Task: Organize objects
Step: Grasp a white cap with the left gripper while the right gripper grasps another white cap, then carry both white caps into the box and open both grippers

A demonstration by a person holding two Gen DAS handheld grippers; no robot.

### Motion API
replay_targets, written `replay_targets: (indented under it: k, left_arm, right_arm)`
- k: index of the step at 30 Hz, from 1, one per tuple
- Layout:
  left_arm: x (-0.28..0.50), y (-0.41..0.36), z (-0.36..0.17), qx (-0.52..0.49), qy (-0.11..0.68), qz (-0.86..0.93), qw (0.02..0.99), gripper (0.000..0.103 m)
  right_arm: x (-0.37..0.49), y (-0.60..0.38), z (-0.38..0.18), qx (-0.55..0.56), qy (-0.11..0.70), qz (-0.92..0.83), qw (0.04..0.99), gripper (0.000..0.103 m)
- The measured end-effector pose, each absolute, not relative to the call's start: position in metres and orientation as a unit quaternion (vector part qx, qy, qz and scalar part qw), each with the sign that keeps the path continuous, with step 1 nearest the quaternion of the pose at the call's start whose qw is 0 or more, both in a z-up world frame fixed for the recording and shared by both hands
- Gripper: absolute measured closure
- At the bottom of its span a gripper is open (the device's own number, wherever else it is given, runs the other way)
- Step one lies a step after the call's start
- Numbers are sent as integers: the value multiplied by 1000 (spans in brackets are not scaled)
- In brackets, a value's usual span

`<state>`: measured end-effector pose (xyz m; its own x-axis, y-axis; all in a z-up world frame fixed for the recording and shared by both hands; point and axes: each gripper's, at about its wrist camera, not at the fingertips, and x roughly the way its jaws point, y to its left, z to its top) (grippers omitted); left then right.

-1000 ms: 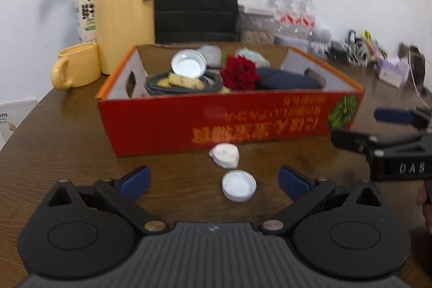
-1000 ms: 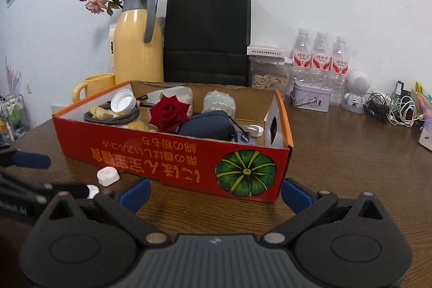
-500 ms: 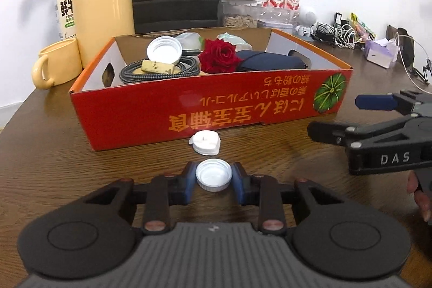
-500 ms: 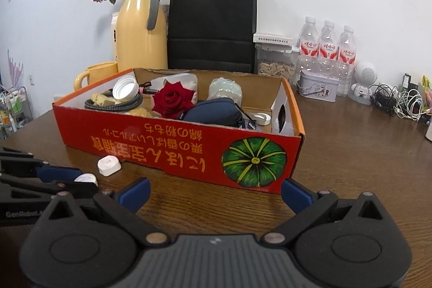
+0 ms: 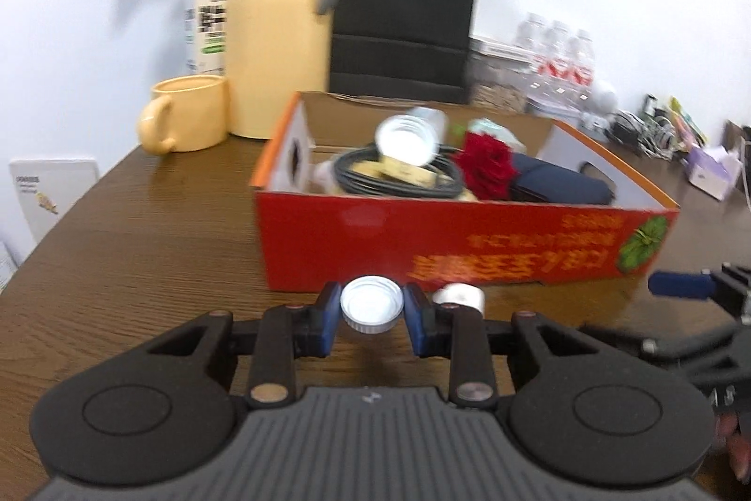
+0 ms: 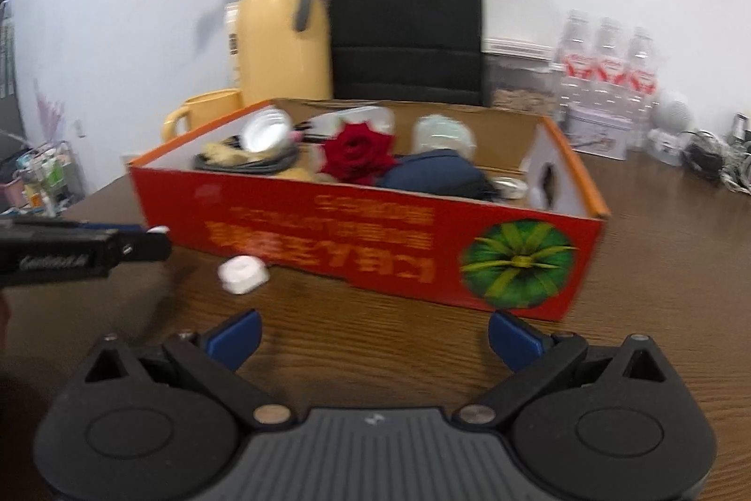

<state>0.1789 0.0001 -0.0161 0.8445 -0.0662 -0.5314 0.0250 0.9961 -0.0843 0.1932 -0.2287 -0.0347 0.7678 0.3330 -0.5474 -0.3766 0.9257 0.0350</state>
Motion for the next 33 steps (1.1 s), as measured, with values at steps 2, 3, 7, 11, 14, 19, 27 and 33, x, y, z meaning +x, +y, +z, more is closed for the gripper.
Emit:
replay_targets:
  k: [2, 3, 7, 11, 14, 19, 27, 33]
  left_arm:
    - [179, 7, -16, -40, 277, -18, 960, 74]
    - [180, 10, -16, -41, 278, -15, 960, 74]
    - [179, 20, -15, -47, 273, -8, 961, 73]
    - [177, 29, -13, -54, 268, -2, 962, 73]
    - [175, 34, -12, -57, 266, -3, 962, 73]
    - [170, 38, -9, -60, 258, -9, 964, 73]
    - [165, 37, -9, -59, 254, -23, 965, 73]
    - [165, 36, -9, -59, 253, -25, 965, 73]
  right_arm:
    - [192, -216, -35, -47, 287, 202, 935, 2]
    - [192, -208, -36, -51, 289, 208, 933, 6]
    - [195, -182, -37, -59, 299, 217, 927, 18]
    - [199, -163, -37, -53, 304, 217, 926, 37]
    - [204, -152, -38, -45, 309, 204, 928, 49]
    - [211, -140, -39, -41, 313, 196, 928, 56]
    - [213, -131, -40, -48, 309, 188, 931, 78]
    - [210, -133, -37, -38, 298, 208, 931, 78]
